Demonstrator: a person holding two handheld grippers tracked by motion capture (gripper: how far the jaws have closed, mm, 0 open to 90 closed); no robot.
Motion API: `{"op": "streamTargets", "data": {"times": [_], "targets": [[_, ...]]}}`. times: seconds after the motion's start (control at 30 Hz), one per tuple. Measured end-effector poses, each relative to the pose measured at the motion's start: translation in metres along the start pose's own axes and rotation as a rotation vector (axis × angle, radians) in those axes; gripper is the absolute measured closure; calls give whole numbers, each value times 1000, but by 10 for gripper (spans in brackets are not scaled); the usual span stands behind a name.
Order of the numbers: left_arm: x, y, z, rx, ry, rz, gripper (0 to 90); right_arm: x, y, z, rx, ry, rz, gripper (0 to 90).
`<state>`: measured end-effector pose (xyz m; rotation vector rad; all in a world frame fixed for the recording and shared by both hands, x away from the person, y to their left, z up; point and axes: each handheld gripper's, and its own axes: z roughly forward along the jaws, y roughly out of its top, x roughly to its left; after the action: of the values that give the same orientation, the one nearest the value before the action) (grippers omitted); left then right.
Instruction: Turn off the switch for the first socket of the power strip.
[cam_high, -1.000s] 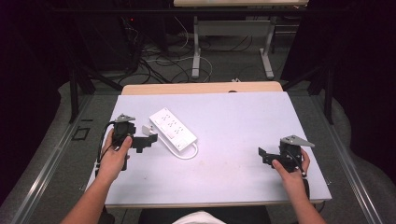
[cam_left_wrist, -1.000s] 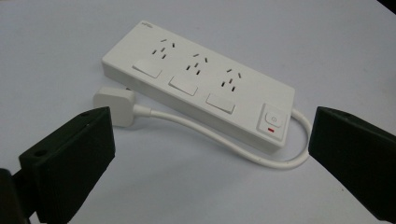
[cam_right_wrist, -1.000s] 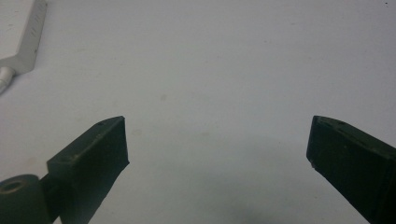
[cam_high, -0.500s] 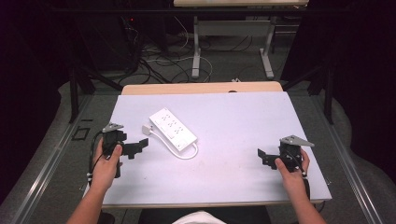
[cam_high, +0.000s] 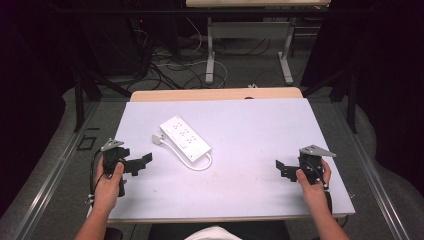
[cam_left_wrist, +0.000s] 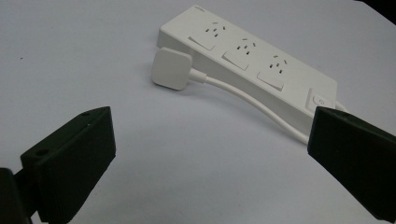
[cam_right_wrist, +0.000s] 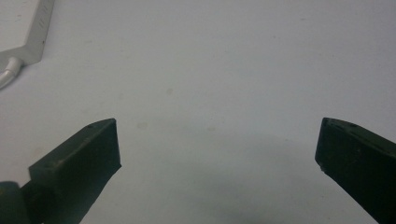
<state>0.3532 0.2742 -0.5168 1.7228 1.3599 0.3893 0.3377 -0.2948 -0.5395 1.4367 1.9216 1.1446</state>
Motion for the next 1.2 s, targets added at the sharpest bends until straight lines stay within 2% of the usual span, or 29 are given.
{"op": "streamTargets", "data": {"times": [0.37,0.5,0.53,0.57,0.67,0.77,0.8,0.83,0.93,1.03,1.2], "targets": [[11,-12,3,-12,23,-6,11,0,0,1,5,5,-3,0],[12,-17,5,-10,34,24,11,0,-1,2,8,6,0,0],[12,-18,6,8,30,30,11,0,-1,2,9,5,0,0],[11,-19,7,-3,36,30,11,0,-1,2,9,5,-1,0],[11,-20,10,17,41,53,11,-1,-1,2,14,2,-3,0],[12,-23,13,24,39,46,11,-1,-1,2,13,4,-3,0],[13,-22,12,40,35,51,11,-1,-1,2,13,5,-3,0],[13,-24,14,25,44,53,11,-1,-1,3,14,3,-2,0],[14,-25,16,40,34,39,11,-1,-2,3,16,4,-4,0],[14,-26,17,29,32,22,12,-1,-2,3,18,4,-10,0],[13,-26,18,29,21,28,13,-1,-2,4,19,4,-5,0]]}}
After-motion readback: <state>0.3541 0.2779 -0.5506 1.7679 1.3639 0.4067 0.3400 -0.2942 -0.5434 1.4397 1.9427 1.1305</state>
